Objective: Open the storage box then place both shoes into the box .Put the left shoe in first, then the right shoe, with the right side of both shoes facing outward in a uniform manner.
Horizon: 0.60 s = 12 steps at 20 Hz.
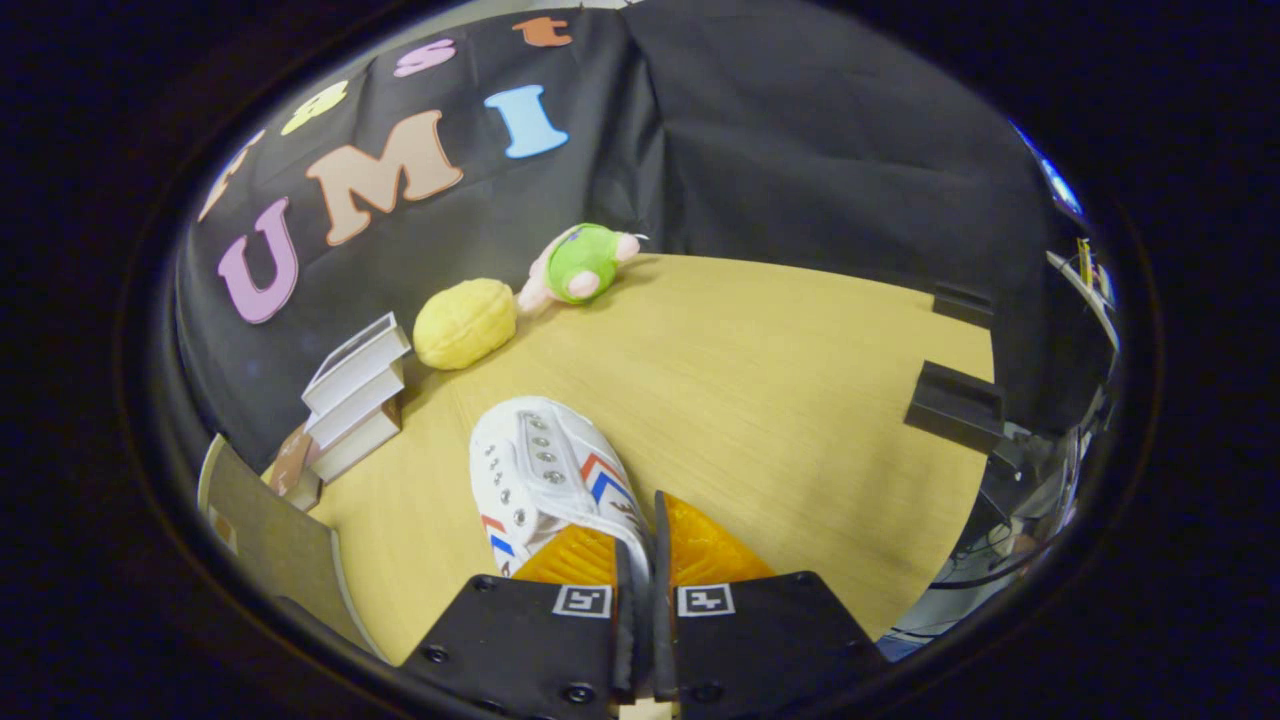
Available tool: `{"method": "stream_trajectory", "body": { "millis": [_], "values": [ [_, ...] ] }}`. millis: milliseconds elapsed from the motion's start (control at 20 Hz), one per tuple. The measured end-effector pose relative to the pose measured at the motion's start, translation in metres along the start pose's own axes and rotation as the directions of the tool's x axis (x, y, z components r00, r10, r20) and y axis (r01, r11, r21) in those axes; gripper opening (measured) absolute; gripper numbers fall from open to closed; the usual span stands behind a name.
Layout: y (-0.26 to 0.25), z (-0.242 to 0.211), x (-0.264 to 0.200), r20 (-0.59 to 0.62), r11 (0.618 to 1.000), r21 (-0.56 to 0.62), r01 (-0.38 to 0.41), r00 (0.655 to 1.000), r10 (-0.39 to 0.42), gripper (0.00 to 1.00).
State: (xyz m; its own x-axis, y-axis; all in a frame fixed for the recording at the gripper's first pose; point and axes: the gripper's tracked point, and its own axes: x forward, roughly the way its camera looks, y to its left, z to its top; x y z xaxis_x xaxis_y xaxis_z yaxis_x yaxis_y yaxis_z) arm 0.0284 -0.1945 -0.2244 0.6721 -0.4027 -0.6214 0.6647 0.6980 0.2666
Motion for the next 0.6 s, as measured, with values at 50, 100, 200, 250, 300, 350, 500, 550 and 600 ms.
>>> {"method": "stream_trajectory", "body": {
  "millis": [50, 100, 200, 250, 300, 350, 500, 550, 600],
  "values": [
    [0.000, -0.001, -0.002, 0.002, 1.000, 0.028, -0.005, 1.000, 0.005, 0.10],
    [0.002, -0.004, -0.003, 0.000, 0.998, 0.058, -0.016, 1.000, 0.016, 0.10],
    [0.010, -0.006, -0.008, 0.006, 0.996, 0.077, -0.049, 0.999, 0.049, 0.10],
    [0.015, -0.004, -0.011, 0.013, 0.995, 0.071, -0.063, 0.998, 0.063, 0.10],
    [0.022, 0.000, -0.015, 0.028, 0.995, 0.058, -0.079, 0.997, 0.077, 0.10],
    [0.032, 0.005, -0.021, 0.044, 0.994, 0.043, -0.096, 0.995, 0.094, 0.10],
    [0.062, 0.035, -0.052, 0.107, 0.990, 0.004, -0.143, 0.984, 0.142, 0.10],
    [0.071, 0.048, -0.065, 0.133, 0.989, -0.015, -0.149, 0.980, 0.149, 0.10],
    [0.079, 0.061, -0.080, 0.157, 0.989, -0.039, -0.146, 0.976, 0.150, 0.09]
  ]
}}
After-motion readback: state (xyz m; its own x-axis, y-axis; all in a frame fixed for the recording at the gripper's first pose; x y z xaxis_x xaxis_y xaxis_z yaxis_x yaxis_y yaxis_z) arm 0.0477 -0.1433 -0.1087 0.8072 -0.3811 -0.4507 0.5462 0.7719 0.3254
